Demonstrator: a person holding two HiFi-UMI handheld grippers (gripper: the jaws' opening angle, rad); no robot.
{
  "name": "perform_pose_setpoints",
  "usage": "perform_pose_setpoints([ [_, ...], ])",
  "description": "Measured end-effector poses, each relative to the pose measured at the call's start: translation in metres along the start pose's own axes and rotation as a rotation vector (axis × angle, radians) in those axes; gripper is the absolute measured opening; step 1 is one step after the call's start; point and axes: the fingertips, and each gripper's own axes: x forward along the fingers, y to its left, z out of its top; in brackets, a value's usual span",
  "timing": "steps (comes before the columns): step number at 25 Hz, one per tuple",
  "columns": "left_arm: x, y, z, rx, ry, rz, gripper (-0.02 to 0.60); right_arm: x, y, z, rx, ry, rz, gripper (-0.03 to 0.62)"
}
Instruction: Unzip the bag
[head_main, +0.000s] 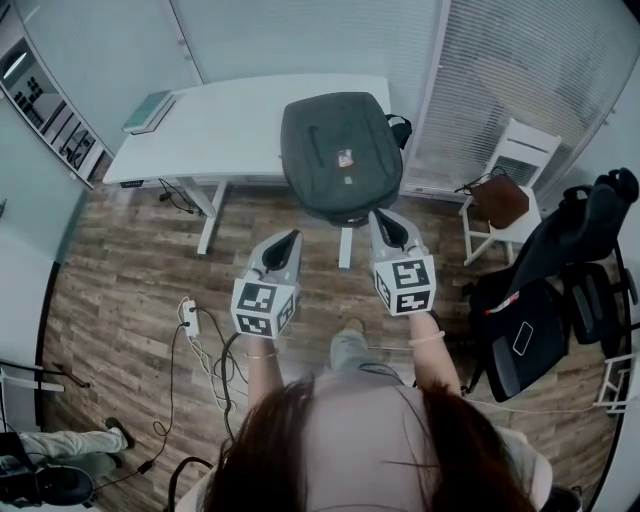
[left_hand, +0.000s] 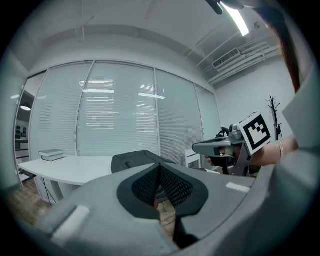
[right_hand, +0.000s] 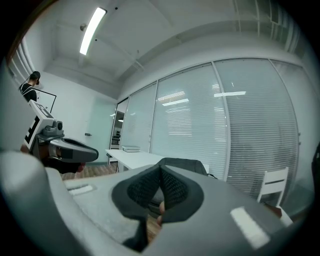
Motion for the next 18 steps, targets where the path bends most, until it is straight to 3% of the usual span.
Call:
perform_pose_setpoints([
  [18, 0.012, -0.038, 0.003, 0.018, 0.001, -0.039, 0.011, -0.018, -0.008, -0.003, -0.019, 0.006, 0.027, 0.003],
])
